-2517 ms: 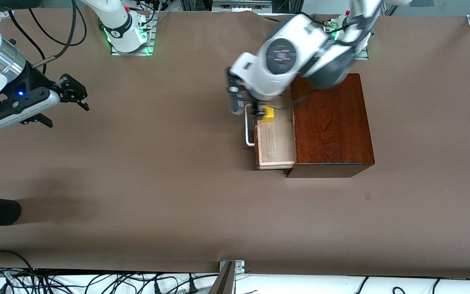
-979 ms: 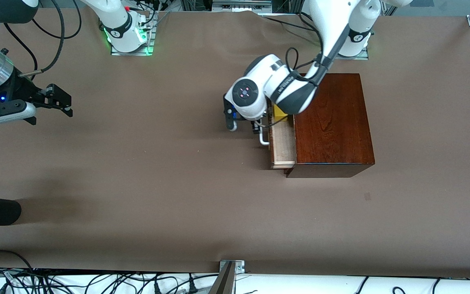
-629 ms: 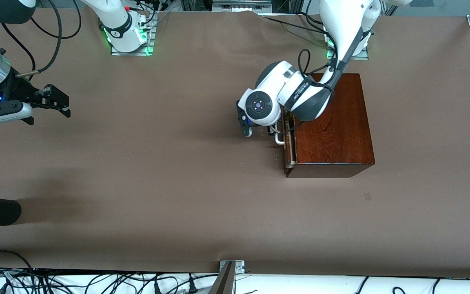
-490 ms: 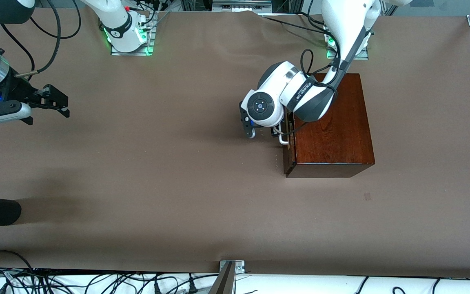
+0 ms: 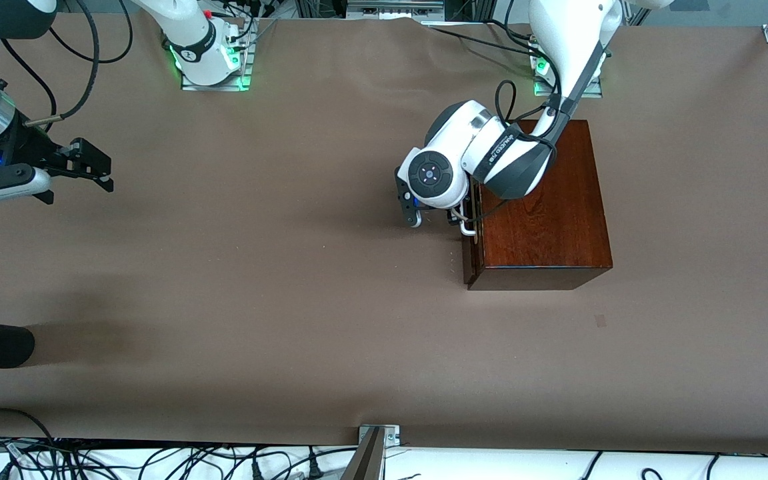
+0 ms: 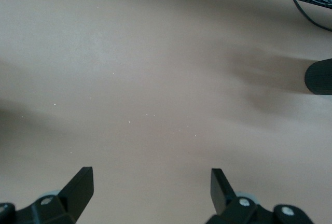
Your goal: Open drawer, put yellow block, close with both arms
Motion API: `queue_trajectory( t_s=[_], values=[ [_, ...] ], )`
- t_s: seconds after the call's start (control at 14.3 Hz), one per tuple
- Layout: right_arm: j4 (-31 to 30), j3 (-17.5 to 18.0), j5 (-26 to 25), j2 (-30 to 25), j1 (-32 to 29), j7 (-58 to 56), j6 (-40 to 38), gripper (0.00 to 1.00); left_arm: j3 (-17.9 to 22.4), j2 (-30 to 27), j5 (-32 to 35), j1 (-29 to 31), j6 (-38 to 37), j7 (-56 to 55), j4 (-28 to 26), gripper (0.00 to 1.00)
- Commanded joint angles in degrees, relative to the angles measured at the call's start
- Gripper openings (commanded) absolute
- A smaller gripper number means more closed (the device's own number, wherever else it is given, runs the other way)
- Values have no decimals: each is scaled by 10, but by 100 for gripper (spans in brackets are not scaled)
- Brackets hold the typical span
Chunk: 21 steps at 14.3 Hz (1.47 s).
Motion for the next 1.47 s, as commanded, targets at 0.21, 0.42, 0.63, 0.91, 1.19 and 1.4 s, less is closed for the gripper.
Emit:
queue_trajectory(
  t_s=[0.21, 0.42, 0.63, 0.91, 1.19, 1.4],
  values=[
    [3, 1, -6, -3, -2, 10, -1, 100, -9, -52, -4, 4, -6, -15, 23, 100],
    [3, 1, -6, -3, -2, 10, -1, 100, 0, -95, -34, 20, -9, -59, 42, 100],
    [3, 1, -6, -3, -2, 10, 0, 100, 2, -140, -28, 65, -11, -94, 44, 100],
    [3, 1, -5, -3, -2, 10, -2, 100, 27, -197, -14, 143, -46, -134, 59, 100],
    [3, 1, -6, -3, -2, 10, -3, 100, 36, -298, -4, 213, -40, -370, -32, 100],
    [3, 1, -5, -3, -2, 10, -5, 100, 37, -357, -4, 257, 5, -426, -101, 100]
  ],
)
